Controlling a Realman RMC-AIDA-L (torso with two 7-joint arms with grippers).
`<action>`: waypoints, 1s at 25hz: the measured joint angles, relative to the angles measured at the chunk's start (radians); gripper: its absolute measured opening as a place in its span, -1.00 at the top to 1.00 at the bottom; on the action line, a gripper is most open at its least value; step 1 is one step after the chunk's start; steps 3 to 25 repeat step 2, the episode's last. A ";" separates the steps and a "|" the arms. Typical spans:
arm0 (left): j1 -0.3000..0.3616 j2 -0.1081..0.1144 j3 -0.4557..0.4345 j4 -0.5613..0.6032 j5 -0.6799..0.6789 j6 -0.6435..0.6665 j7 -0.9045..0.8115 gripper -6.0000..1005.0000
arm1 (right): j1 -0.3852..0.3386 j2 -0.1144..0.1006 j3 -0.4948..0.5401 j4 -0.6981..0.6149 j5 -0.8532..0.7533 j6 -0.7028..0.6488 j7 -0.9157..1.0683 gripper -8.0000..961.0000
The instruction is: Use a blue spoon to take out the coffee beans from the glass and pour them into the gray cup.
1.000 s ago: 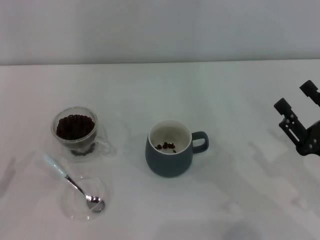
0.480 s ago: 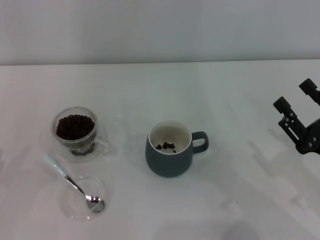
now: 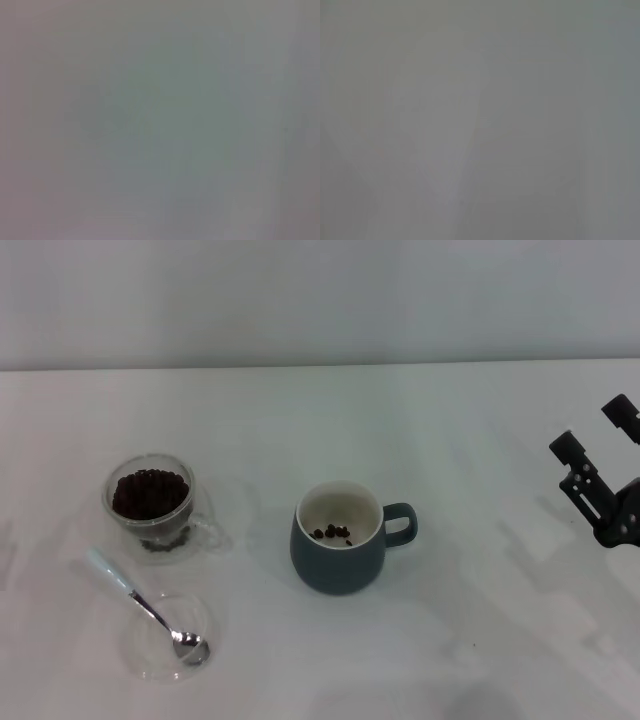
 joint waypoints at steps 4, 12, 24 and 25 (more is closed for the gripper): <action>-0.004 -0.002 -0.001 -0.001 -0.005 0.004 0.014 -0.22 | -0.003 0.001 -0.004 0.000 0.001 0.002 -0.001 -0.36; -0.004 -0.002 -0.001 -0.001 -0.005 0.004 0.014 -0.22 | -0.003 0.001 -0.004 0.000 0.001 0.002 -0.001 -0.36; -0.004 -0.002 -0.001 -0.001 -0.005 0.004 0.014 -0.22 | -0.003 0.001 -0.004 0.000 0.001 0.002 -0.001 -0.36; -0.004 -0.002 -0.001 -0.001 -0.005 0.004 0.014 -0.22 | -0.003 0.001 -0.004 0.000 0.001 0.002 -0.001 -0.36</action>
